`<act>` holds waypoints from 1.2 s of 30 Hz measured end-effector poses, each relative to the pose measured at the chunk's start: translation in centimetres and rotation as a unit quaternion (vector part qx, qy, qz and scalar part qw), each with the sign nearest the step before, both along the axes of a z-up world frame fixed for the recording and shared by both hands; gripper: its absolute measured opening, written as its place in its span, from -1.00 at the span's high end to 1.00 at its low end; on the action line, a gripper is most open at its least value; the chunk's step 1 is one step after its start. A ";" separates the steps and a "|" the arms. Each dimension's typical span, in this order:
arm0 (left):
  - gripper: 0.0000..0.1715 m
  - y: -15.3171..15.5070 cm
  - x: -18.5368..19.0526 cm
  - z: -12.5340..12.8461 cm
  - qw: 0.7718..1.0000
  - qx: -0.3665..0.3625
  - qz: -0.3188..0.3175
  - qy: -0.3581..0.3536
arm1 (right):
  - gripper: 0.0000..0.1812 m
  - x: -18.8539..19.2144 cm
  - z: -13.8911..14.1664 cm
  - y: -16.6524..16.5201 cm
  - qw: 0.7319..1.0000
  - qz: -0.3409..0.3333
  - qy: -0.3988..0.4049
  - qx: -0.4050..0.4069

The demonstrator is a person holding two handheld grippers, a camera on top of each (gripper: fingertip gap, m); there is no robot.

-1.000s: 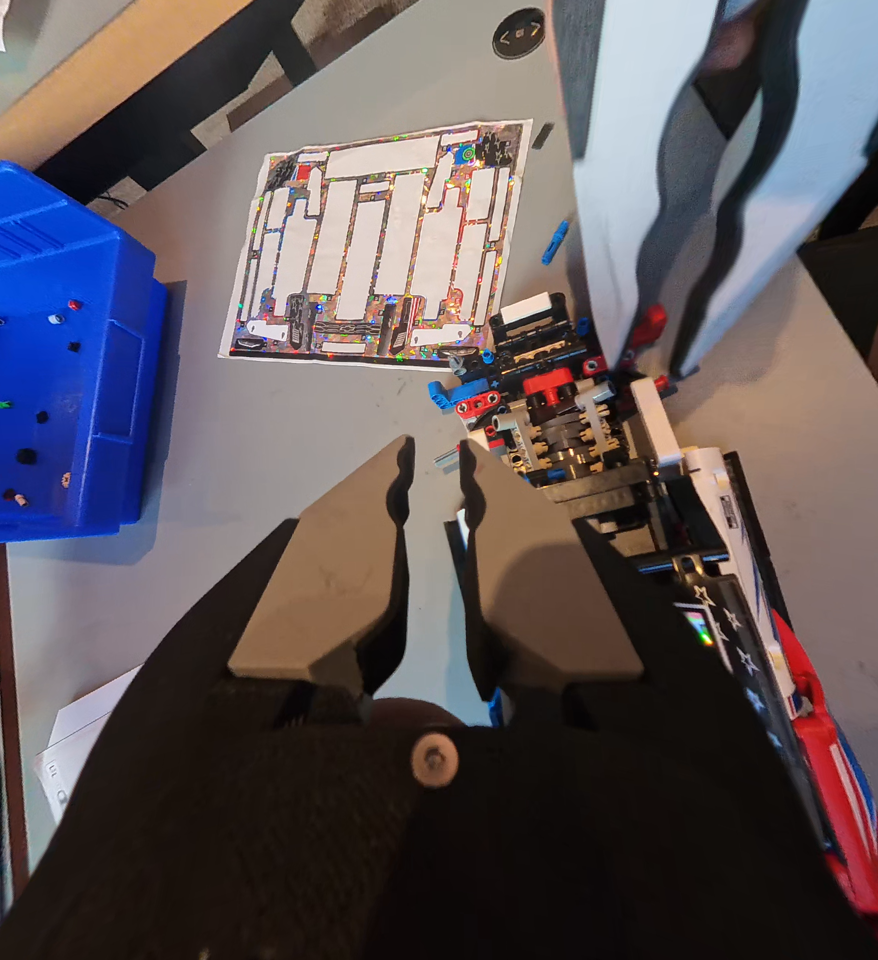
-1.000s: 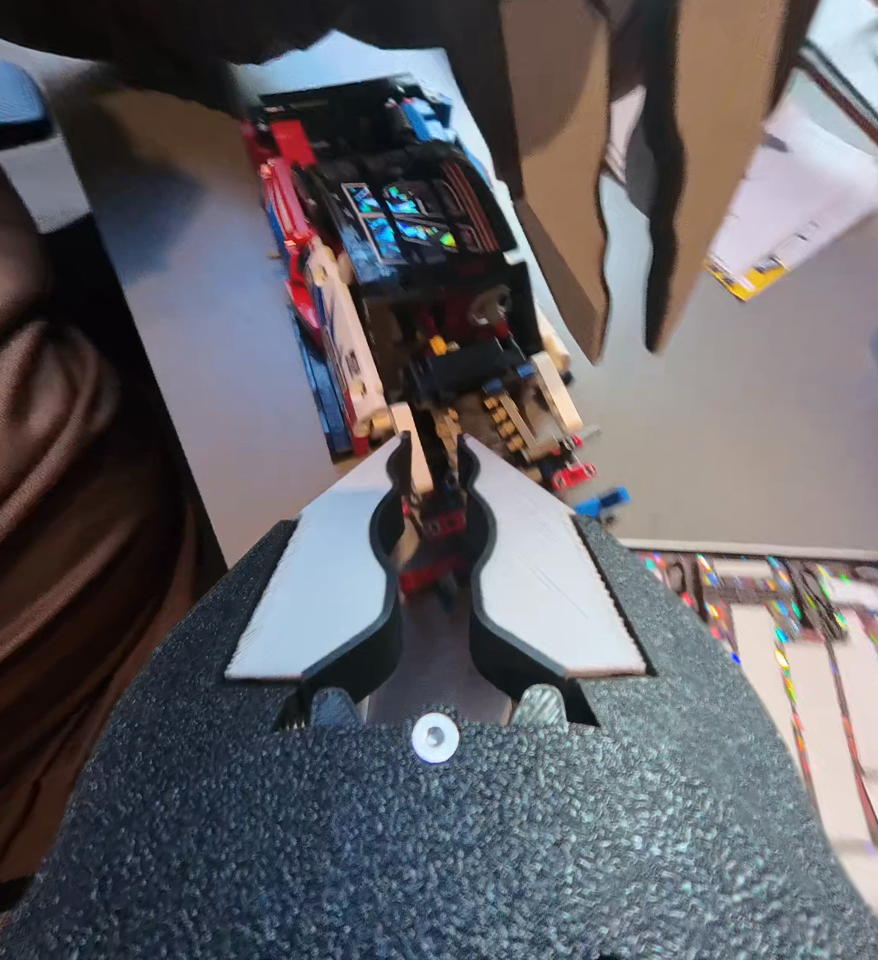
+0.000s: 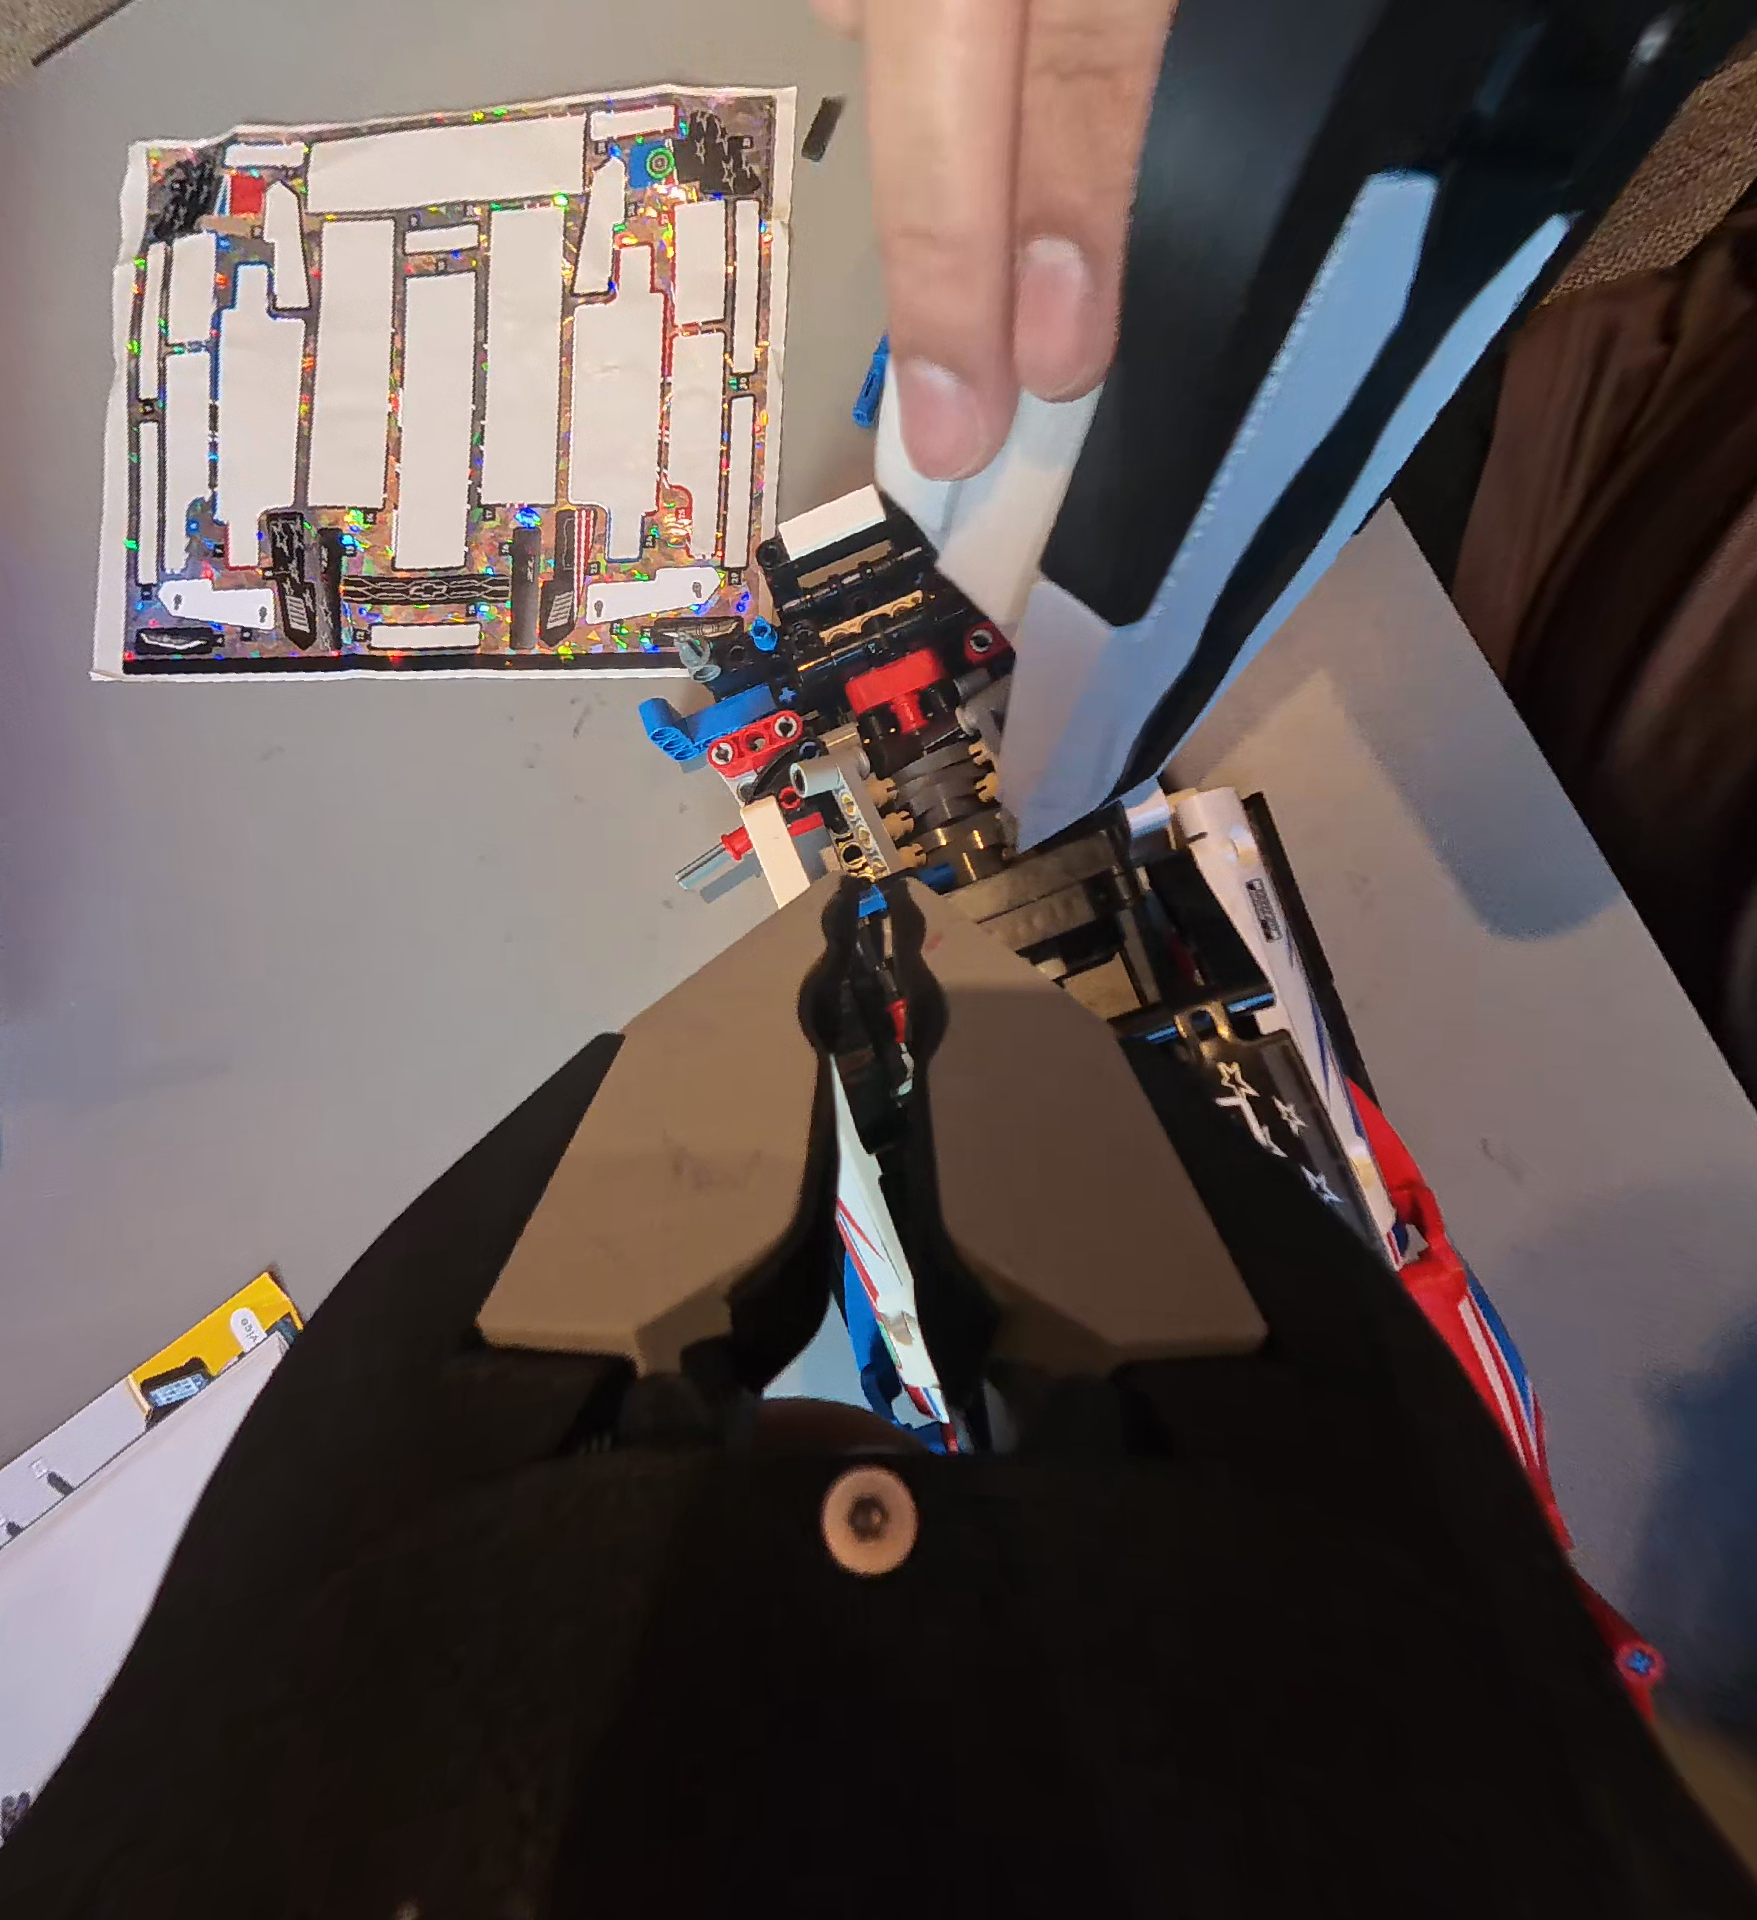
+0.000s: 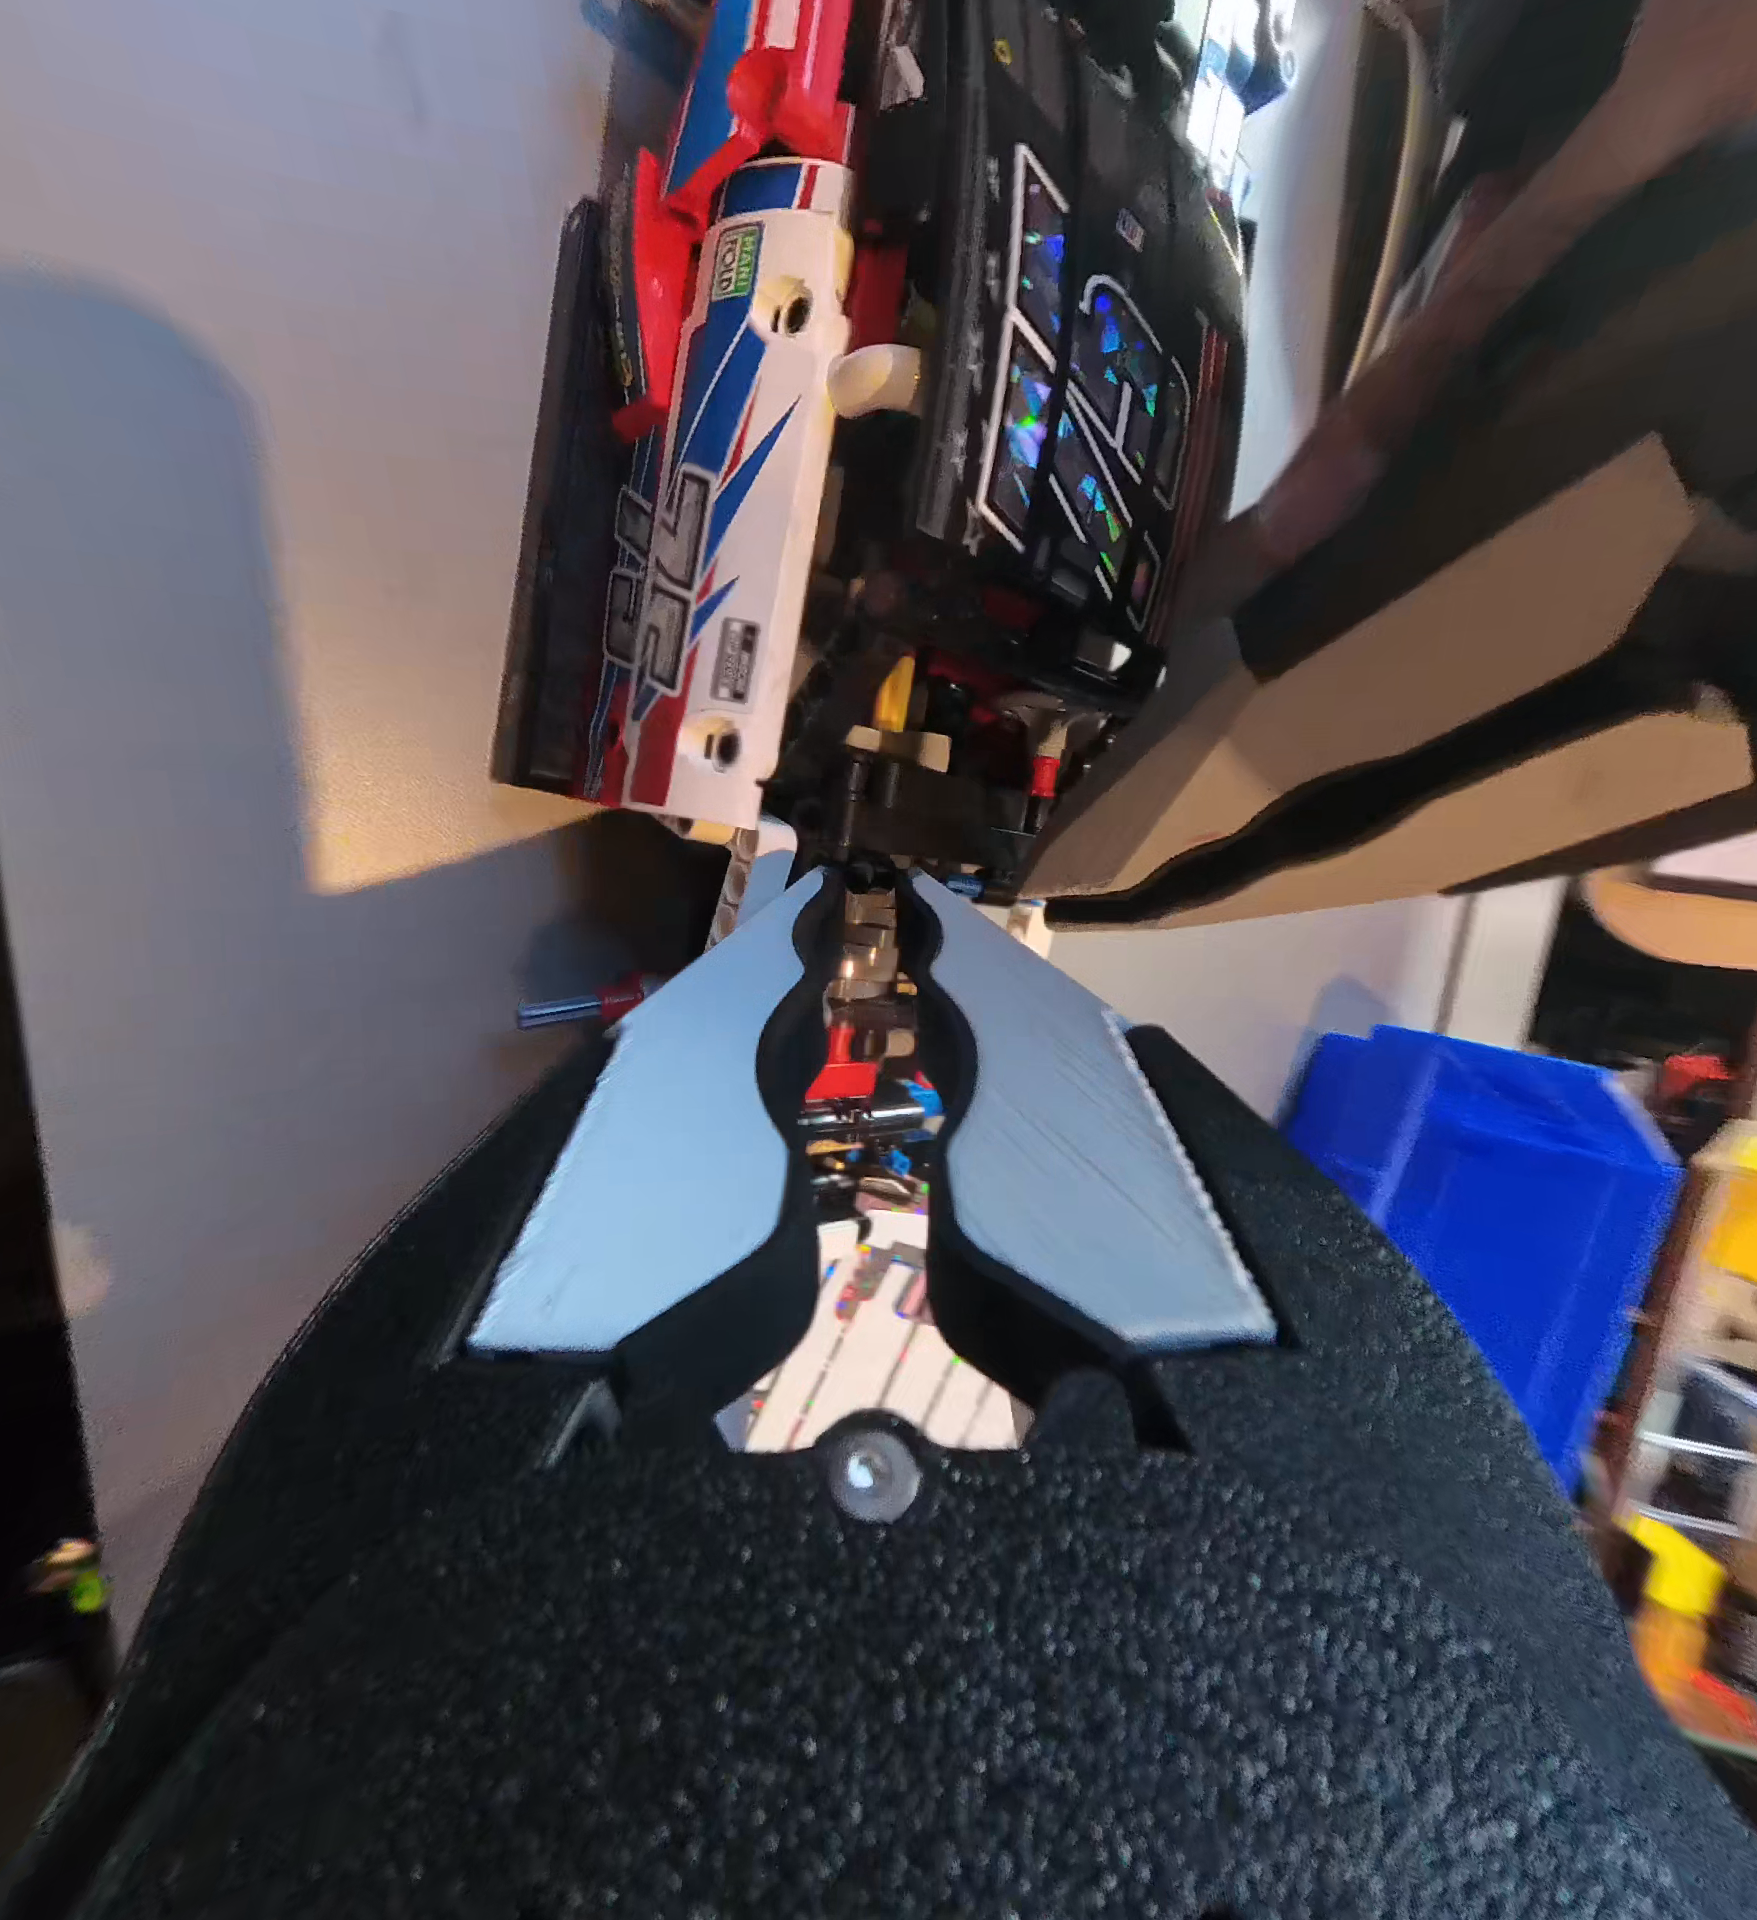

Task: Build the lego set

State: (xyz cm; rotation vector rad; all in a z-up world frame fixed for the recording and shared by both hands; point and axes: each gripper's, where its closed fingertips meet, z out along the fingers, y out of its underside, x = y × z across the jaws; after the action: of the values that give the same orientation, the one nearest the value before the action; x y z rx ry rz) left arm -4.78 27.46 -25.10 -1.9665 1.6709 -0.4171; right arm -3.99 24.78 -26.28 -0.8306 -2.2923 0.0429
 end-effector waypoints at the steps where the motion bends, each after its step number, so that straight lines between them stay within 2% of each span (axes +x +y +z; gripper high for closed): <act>1: 0.98 0.0 0.0 0.0 1.000 -0.001 0.000 -0.001 | 0.90 0.0 0.0 0.0 1.000 -0.008 -0.004 -0.030; 6: 0.99 -0.1 0.1 0.0 1.000 0.001 -0.001 -0.002 | 0.91 0.1 -0.2 -0.3 0.973 -0.050 -0.039 -0.223; 12: 1.00 -0.1 0.1 0.1 1.000 -0.006 -0.002 -0.007 | 0.90 0.2 -0.1 -0.7 0.905 -0.069 -0.078 -0.412; 16: 1.00 -0.1 0.1 0.1 1.000 -0.007 -0.002 -0.009 | 0.89 0.2 -0.1 -0.8 0.867 -0.074 -0.096 -0.483; 19: 1.00 -0.1 0.1 0.1 1.000 -0.006 -0.002 -0.008 | 0.87 0.2 0.1 -0.6 0.874 -0.078 -0.081 -0.472; 22: 0.99 -0.1 0.1 0.1 1.000 -0.003 -0.002 -0.007 | 0.78 0.5 1.7 0.7 0.888 -0.106 -0.018 -0.447; 24: 0.97 0.0 0.0 0.1 1.000 -0.001 -0.002 -0.005 | 0.79 1.7 3.4 2.1 0.890 -0.143 0.044 -0.431; 26: 0.95 0.0 -0.1 0.1 1.000 0.002 -0.002 -0.002 | 0.81 4.3 3.7 4.1 0.892 -0.202 0.087 -0.395; 31: 0.91 0.2 0.1 0.1 1.000 0.014 0.000 0.003 | 0.81 11.8 -1.5 5.8 0.888 -0.331 0.052 -0.315; 33: 0.91 0.2 0.3 0.2 1.000 0.021 0.001 0.002 | 0.81 13.2 -3.1 5.7 0.887 -0.347 0.039 -0.300; 36: 0.90 0.3 0.9 0.3 0.999 0.039 0.000 0.001 | 0.81 13.5 -4.0 6.0 0.879 -0.356 0.052 -0.315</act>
State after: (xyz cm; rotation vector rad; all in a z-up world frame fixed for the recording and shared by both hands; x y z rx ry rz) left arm -3.86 27.75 -24.79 -1.9115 1.6622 -0.3463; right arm 9.50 30.79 -30.31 -1.9086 -1.7351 0.5067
